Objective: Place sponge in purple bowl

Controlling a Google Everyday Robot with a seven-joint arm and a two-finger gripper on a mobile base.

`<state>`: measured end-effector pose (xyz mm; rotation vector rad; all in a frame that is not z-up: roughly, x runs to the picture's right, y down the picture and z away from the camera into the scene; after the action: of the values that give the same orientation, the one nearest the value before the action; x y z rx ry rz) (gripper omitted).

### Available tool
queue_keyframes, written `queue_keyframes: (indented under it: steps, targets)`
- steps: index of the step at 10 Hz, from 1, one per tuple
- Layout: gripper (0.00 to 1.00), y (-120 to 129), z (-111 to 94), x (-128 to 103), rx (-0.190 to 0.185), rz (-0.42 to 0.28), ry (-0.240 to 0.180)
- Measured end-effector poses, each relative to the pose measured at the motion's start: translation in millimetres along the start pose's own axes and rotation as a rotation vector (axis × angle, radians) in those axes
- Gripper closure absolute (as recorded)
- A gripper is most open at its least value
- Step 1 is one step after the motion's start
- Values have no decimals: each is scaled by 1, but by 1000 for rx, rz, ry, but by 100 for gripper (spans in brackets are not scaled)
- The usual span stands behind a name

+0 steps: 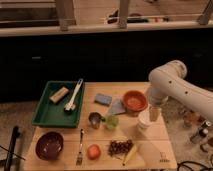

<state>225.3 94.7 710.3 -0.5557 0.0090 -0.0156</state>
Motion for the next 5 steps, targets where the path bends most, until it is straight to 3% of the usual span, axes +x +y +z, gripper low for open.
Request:
queue_keyframes:
  steps: [2,5]
  targets:
    - [20,-16,6,-10,10,-5,-13]
    - [20,-31,14,-48,20,-23,-33]
